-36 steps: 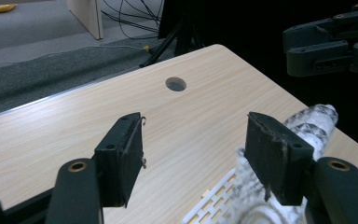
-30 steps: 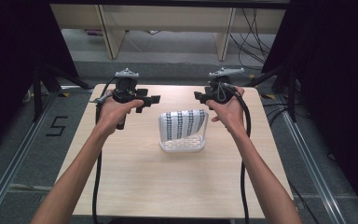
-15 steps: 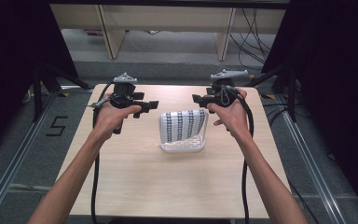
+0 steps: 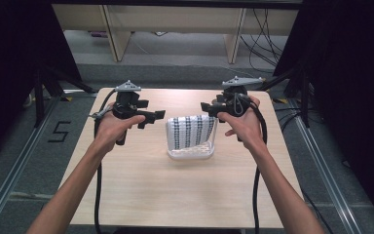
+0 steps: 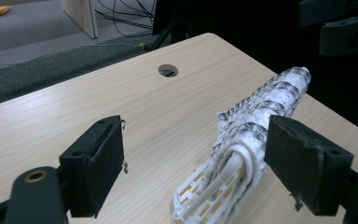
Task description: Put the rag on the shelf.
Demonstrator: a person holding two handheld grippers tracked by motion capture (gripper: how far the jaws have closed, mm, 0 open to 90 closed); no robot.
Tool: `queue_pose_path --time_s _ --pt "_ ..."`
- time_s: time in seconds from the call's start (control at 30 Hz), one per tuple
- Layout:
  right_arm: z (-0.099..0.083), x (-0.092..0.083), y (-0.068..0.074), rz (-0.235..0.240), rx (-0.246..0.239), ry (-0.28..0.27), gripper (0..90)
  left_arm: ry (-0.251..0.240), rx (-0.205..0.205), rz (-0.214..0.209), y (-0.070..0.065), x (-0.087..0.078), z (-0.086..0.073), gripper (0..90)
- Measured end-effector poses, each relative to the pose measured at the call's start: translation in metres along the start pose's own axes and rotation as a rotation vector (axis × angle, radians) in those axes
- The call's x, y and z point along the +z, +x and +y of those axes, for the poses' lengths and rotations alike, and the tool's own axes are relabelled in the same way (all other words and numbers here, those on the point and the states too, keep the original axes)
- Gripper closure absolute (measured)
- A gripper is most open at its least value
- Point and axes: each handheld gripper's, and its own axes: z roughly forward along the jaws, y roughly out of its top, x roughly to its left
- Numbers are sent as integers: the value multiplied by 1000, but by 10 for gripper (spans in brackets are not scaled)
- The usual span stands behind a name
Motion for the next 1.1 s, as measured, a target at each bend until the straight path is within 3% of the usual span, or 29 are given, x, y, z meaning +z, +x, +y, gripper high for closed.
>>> queue_pose_path --time_s 0.13,0.37,0.4,0.57,0.67,0.7,1.1 --pt "-2 -3 -1 -1 -12 -2 321 0 9 -2 -3 -2 -4 190" --pt "-7 -6 0 19 12 -7 321 -2 9 -31 -7 -7 -9 190" --pt "-7 -6 -1 18 -6 -19 321 0 14 -23 -8 -7 -11 190" --pt "-12 -10 0 31 16 -19 321 -7 9 -32 -13 -9 -21 190" --pt "-15 -13 0 29 -10 -24 320 9 22 -33 -17 -11 -28 188" --pt "-16 -14 1 46 12 -18 320 12 23 -34 -18 -11 -30 186" --pt "-24 -22 5 63 -6 -37 321 -12 44 -66 -32 -22 -45 181"
